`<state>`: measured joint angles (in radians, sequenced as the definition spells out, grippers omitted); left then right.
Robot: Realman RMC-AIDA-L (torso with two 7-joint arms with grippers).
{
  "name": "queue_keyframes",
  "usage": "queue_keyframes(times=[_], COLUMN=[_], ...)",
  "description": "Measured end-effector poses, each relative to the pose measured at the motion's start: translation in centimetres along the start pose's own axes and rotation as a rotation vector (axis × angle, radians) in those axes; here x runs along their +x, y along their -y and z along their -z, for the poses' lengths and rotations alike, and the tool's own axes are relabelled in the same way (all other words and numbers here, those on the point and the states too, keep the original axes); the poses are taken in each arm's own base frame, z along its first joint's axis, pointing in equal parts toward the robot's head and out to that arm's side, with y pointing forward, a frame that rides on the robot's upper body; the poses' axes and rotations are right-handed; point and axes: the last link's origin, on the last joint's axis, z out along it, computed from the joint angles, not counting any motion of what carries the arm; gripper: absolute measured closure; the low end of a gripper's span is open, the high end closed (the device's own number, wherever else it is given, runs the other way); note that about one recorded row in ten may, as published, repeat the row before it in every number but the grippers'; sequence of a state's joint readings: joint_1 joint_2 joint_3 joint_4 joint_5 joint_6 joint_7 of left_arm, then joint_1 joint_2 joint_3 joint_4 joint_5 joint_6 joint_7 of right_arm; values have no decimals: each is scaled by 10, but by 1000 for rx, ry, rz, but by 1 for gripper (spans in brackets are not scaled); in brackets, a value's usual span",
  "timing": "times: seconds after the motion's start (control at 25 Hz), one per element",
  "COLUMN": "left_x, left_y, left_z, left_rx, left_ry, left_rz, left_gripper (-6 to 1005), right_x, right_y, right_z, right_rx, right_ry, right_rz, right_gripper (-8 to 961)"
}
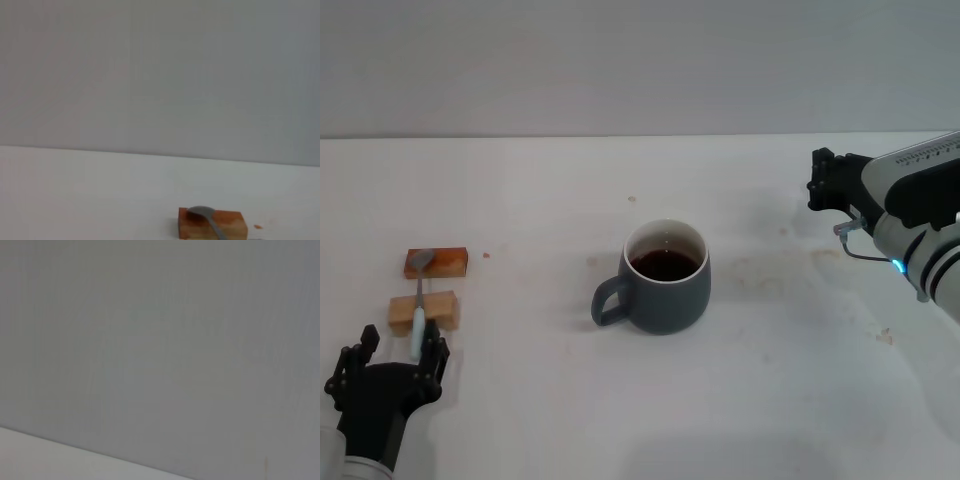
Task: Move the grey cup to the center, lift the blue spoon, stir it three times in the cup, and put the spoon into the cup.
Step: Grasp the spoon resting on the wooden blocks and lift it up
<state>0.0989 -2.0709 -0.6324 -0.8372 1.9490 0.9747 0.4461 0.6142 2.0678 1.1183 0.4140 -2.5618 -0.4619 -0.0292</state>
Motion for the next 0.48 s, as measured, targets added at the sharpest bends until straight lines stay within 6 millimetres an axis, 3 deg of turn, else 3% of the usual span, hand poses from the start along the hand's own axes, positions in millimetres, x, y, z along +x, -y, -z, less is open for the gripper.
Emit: queue_keyframes(times=[0.48], left_x=[-5], left_y=[2], left_z=[-4], left_rx=[1], left_ry=[20], left_rz=[3], left_gripper=[418], right_x=[-4], right_y=[-2], right_z=[-3], right_rx=[-6], right_ry=[6], right_rz=[4], right_gripper=[937])
